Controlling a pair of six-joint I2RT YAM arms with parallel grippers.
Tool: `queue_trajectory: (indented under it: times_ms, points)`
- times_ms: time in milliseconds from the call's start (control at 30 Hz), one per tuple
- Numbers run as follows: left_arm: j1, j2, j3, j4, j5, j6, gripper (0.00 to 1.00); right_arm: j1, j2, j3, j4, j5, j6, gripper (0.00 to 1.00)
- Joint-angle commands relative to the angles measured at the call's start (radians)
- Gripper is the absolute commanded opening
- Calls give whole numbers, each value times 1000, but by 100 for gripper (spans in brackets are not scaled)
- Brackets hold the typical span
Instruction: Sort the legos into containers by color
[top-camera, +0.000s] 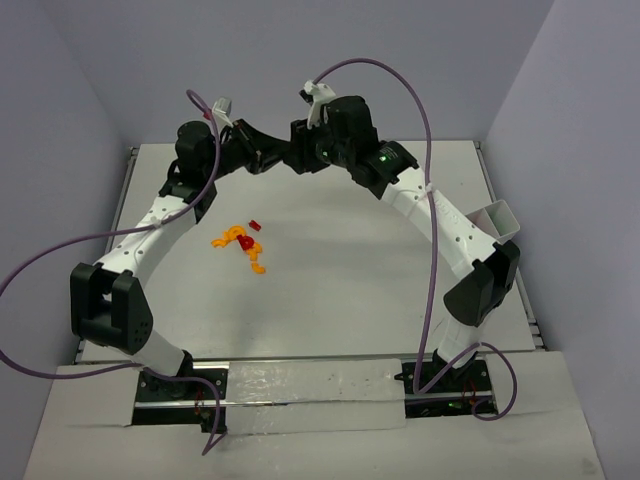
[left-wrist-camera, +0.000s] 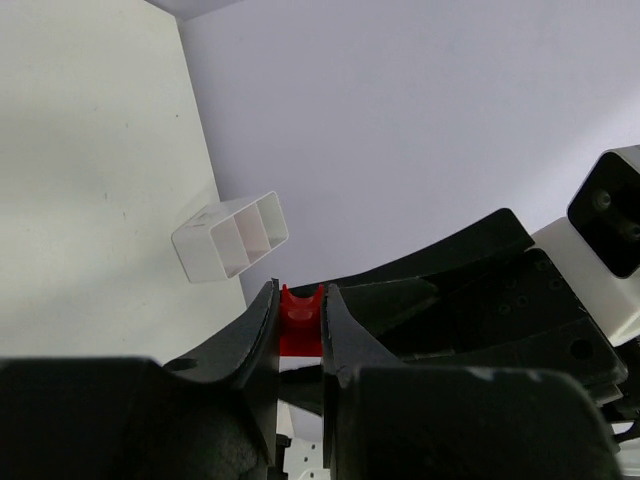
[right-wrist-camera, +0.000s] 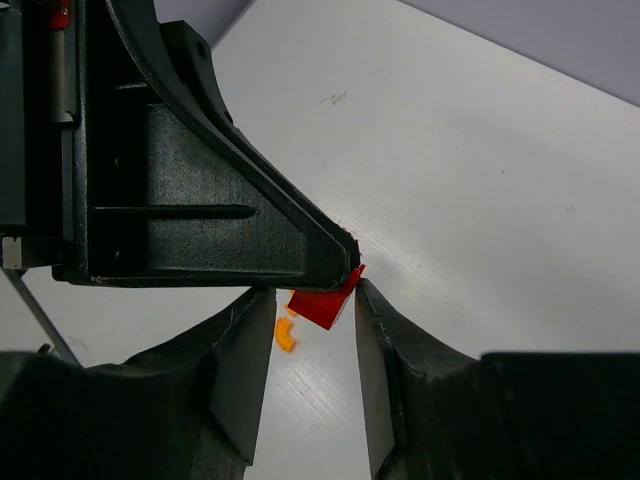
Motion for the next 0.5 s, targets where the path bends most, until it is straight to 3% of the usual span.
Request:
queue_trajectory:
  times_ms: [0,133,167,233,267,300,333,367,400,467]
  points:
    - [-32,-13,-18,-19,16,45,0,8,-39,1,109,74,6,40]
    - [-34,-15,-43,-41,-3,69,5,6,-48,4,108,77,-3,22]
    - [-33,-17,-42,-61,-17,88,12,6,-52,-7,110,81,-5,5]
    - [-33,-14,-27,-119,-38,139,23,6,-60,-19,108,84,-11,0]
    - [-28,-13,-21,-141,-50,158,32,4,-65,-27,108,86,-14,0]
    - [-16,-12,-12,-165,-71,190,62,3,-77,-45,105,85,-19,0]
    - [-5,-11,0,-194,-88,219,85,-2,-88,-61,104,83,-24,0]
    - [6,-10,14,-228,-102,244,96,-11,-98,-75,103,73,-28,0]
    - [19,-10,25,-259,-119,272,99,-18,-108,-96,101,58,-31,0]
    - [61,-10,52,-317,-166,377,99,-41,-147,-153,93,47,-45,0]
